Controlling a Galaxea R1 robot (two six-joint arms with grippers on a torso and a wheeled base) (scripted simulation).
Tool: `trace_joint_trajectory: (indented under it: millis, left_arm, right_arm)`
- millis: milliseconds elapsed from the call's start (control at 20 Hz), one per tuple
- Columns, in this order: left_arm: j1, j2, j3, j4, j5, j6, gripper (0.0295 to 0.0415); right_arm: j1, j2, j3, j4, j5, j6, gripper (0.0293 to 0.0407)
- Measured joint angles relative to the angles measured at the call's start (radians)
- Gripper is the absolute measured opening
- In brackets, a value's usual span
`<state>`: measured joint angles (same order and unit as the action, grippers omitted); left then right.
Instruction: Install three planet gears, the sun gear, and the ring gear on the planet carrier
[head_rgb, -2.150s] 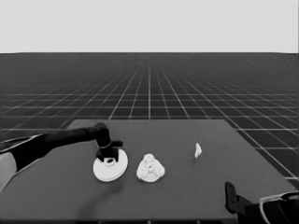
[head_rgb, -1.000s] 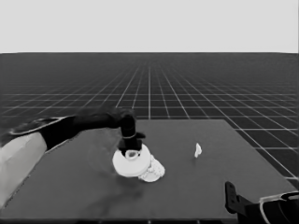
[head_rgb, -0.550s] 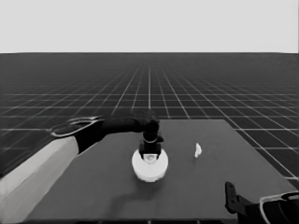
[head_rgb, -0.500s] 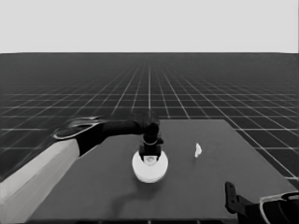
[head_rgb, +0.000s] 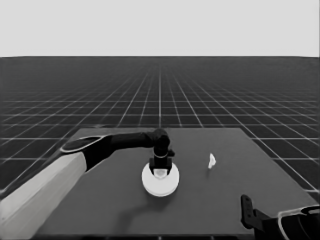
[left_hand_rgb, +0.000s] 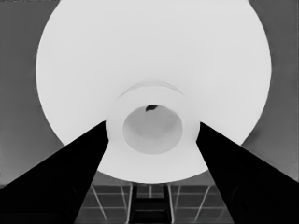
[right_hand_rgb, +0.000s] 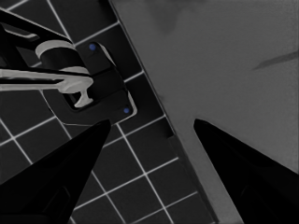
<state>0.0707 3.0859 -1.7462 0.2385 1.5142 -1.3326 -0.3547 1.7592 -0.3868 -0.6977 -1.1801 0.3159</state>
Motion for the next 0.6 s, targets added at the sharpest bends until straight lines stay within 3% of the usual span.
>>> trace_joint_trajectory:
  millis: [600]
  left_arm:
    - [0.004,0.001,0.000,-0.001,-0.001,0.100,0.0348]
  right_arm:
    - [0.000,0.000,0.000,0.000,0.000,0.000,0.0385]
